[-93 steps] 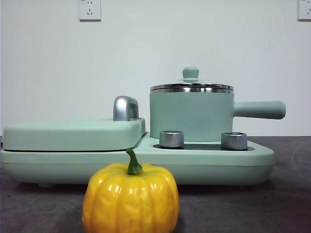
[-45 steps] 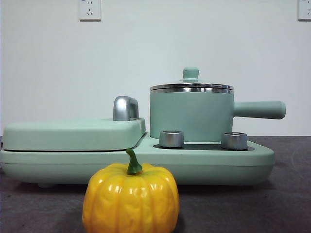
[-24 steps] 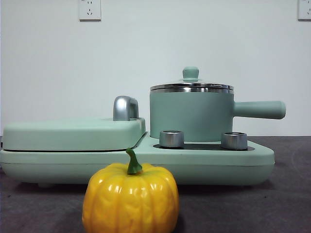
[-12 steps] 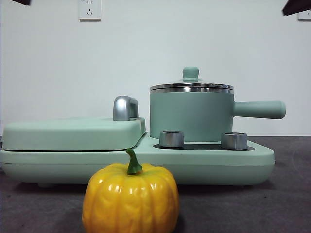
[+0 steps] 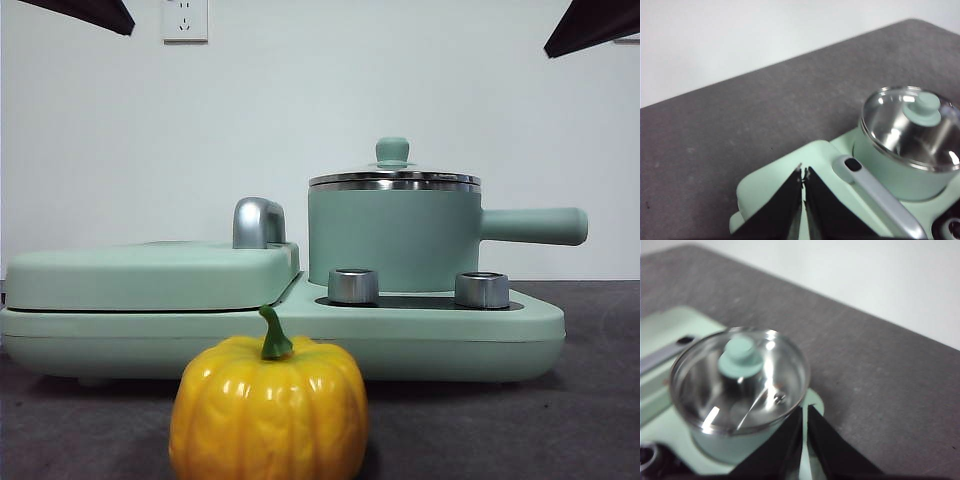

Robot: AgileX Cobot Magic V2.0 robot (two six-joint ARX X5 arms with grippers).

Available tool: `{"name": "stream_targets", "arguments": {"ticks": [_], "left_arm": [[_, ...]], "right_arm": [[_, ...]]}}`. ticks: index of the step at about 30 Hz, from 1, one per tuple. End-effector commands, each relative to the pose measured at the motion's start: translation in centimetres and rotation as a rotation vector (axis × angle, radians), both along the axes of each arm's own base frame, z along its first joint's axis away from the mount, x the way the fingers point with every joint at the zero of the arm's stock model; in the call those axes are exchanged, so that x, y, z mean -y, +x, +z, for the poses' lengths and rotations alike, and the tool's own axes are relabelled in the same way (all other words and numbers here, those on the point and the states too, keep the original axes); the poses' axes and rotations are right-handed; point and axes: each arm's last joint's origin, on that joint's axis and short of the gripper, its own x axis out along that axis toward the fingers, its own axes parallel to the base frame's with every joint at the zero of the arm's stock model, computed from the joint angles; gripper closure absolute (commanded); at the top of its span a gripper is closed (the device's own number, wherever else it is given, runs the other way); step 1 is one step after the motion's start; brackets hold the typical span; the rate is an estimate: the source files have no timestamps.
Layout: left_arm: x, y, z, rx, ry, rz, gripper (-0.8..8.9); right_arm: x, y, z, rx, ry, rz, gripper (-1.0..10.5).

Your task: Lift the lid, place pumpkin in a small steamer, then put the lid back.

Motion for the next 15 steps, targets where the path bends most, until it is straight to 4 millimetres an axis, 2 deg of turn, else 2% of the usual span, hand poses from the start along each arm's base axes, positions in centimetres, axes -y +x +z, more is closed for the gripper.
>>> {"name": "stream_targets", "arguments": {"ticks": [1,3,6,10,15], "left_arm": [[0.3,0.2,0.6,0.034,0.035,-0.033,8.06],[0.5,0.1,0.6,0.038,0.046,-0.045,8.02],[0.7,0.0,0.5,0.034,0.051,-0.061,7.04],[1.0,-0.1,0.5,0.034,0.048,-0.081,5.93],[1.4,-0.3,0.5,0.035,0.049,-0.1,5.94]], "right_arm": [[-0.5,-0.1,0.4,0.04,-0.083,0.065,9.3],[-0.9,-0.2,0.1,0.035,-0.114,0.097,8.6],[-1.4,-0.5,-0.1,0.021,-0.137,0.131,7.7],[-2.0,-0.7,-0.2,0.014,-0.139,0.161,7.4],[-2.3,-0.8,-0.2,0.013,-0.135,0.172,7.4]]}}
